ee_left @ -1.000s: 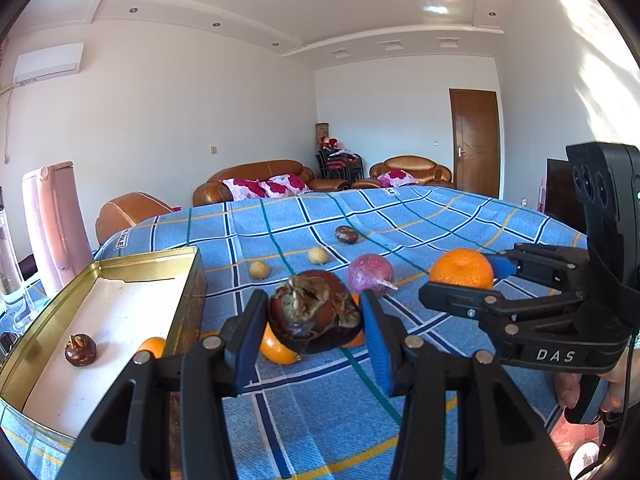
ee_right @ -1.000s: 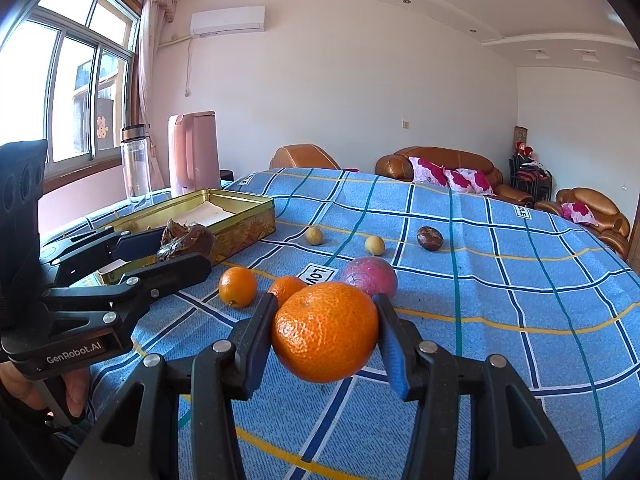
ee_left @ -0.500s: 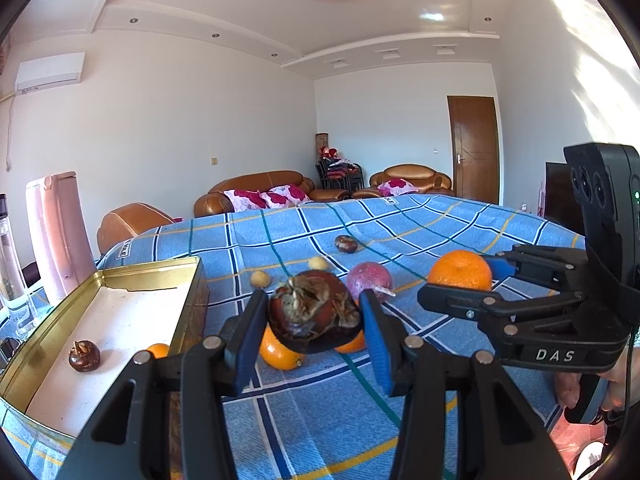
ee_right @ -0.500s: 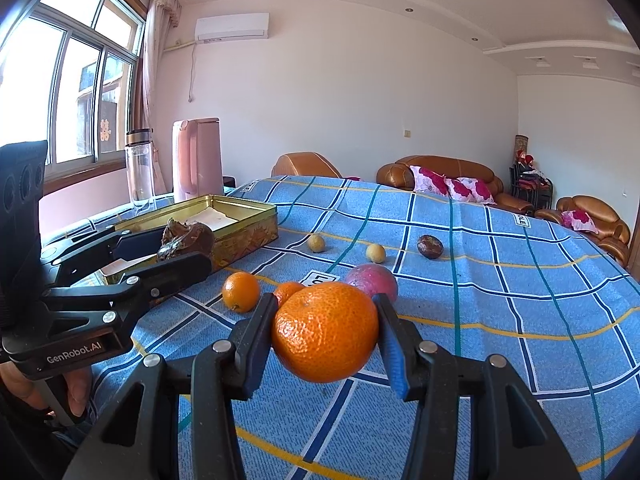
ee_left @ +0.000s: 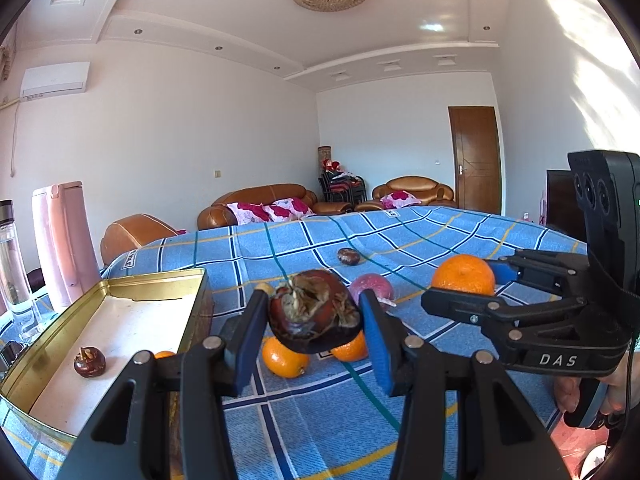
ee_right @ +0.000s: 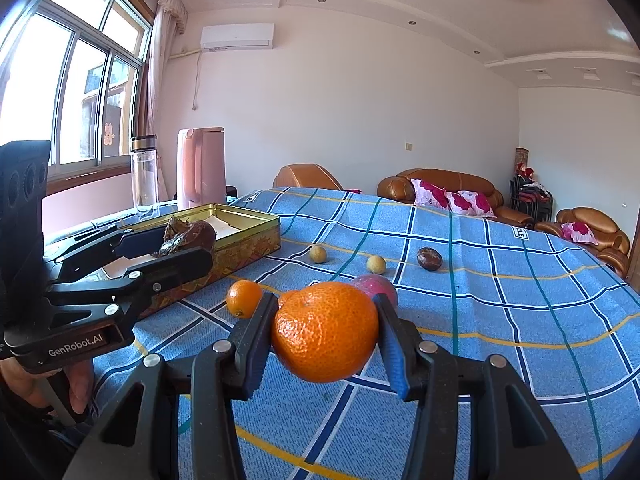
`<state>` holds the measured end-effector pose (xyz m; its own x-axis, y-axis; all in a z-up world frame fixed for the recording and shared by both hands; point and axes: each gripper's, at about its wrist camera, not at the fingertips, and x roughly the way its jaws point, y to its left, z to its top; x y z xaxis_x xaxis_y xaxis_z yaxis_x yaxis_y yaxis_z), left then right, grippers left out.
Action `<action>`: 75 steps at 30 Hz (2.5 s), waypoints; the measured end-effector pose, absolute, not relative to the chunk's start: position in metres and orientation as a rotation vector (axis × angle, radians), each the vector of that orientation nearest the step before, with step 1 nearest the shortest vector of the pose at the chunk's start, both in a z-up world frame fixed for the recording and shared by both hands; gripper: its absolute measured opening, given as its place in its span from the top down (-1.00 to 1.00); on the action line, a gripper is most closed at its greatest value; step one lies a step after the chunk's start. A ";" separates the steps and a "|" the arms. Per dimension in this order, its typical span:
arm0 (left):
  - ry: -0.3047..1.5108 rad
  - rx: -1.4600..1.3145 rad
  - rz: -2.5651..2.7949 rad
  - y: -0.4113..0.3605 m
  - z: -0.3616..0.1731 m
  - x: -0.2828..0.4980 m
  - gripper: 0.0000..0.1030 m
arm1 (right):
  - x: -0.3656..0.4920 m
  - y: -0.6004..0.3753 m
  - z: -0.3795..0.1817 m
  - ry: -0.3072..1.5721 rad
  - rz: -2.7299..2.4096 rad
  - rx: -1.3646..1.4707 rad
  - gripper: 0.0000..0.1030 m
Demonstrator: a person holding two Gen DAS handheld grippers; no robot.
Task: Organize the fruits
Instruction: 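Carry the held mangosteen and orange toward the gold tin tray, then lower the mangosteen in the left gripper over the tray while the right lowers the orange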
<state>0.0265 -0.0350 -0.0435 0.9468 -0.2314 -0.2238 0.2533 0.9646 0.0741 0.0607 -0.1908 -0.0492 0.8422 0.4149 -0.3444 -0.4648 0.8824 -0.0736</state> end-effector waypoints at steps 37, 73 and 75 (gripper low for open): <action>0.208 0.043 -0.201 -0.013 -0.031 0.025 0.06 | 0.057 -0.176 -0.045 0.315 0.496 -0.207 0.02; 0.220 0.012 0.045 0.067 -0.012 0.027 0.06 | 0.087 -0.064 0.008 0.297 0.711 -0.296 0.02; 0.228 0.007 0.060 0.071 -0.014 0.028 0.06 | 0.089 -0.056 0.009 0.300 0.722 -0.302 0.02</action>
